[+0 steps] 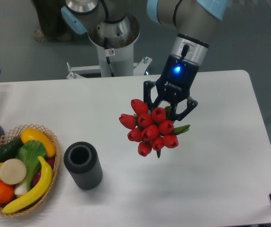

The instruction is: Insert the flowers into the vase

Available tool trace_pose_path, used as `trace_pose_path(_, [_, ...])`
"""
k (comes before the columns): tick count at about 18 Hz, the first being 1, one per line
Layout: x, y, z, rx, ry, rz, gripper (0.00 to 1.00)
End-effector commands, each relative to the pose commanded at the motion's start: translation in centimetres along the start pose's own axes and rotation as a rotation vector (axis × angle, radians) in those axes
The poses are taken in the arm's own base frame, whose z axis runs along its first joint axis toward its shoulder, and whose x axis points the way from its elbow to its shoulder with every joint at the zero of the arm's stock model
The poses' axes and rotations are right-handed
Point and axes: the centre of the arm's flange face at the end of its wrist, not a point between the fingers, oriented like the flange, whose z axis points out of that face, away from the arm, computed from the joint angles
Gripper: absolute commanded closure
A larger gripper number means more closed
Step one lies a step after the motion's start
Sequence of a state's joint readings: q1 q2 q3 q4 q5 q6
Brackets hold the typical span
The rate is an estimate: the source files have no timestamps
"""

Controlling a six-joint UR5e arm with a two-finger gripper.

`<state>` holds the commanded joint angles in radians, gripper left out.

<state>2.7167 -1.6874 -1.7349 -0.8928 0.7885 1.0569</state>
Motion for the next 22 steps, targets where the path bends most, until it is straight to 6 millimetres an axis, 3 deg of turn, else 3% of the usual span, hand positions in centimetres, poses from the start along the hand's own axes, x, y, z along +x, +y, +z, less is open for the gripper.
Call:
trace_pose_path(16, [-0.2, -1.0, -0.8, 0.089, 0.030, -0.033, 0.55])
trace_pose_path(22, [0.8, -2.7, -0.5, 0.227, 0.111, -0.006, 0.55])
